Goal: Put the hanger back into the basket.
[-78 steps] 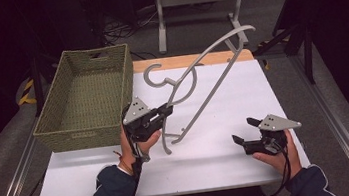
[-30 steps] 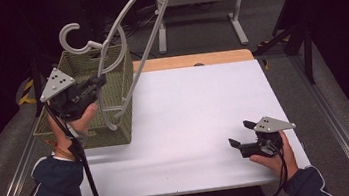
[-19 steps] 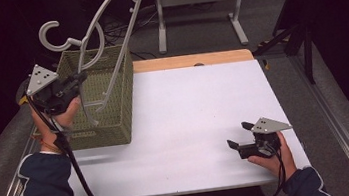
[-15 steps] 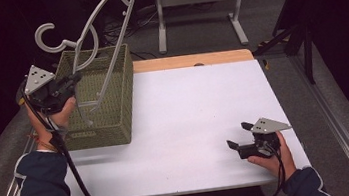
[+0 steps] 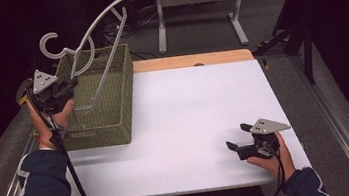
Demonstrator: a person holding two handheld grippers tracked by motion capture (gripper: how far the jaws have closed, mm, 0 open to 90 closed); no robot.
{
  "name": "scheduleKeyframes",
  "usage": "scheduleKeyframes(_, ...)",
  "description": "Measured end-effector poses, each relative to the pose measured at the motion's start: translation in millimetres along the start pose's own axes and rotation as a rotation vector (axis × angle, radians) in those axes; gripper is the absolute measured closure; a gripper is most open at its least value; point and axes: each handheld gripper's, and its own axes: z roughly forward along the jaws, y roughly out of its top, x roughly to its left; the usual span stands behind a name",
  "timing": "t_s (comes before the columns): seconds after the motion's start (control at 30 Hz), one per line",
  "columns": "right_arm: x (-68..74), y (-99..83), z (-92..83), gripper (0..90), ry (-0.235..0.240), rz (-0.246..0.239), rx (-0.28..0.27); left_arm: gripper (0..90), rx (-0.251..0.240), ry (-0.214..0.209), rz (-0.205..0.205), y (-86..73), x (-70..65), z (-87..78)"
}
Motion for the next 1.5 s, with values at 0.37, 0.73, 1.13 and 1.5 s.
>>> scheduleKeyframes(0.37,0.3,-0.7,1.3,16.4,0.003,-0.001,0.008,81.6,0.11,0.071,0.038,-23.5,5.7,14.9)
scheduleKeyframes(0.73,1.0,-1.2,2.5,16.6,0.004,-0.009,0.016,75.4,0.202,0.139,0.014,-28.9,6.4,19.9)
scheduleKeyframes(1.13,2.9,1.4,0.3,16.7,-0.04,-0.057,-0.003,46.8,0.045,0.093,-0.025,-26.7,2.1,0.1)
scheduleKeyframes(1.5,3.9,4.6,-2.6,16.7,-0.056,-0.071,-0.034,30.1,-0.094,-0.006,0.053,-20.4,-25.3,-23.2)
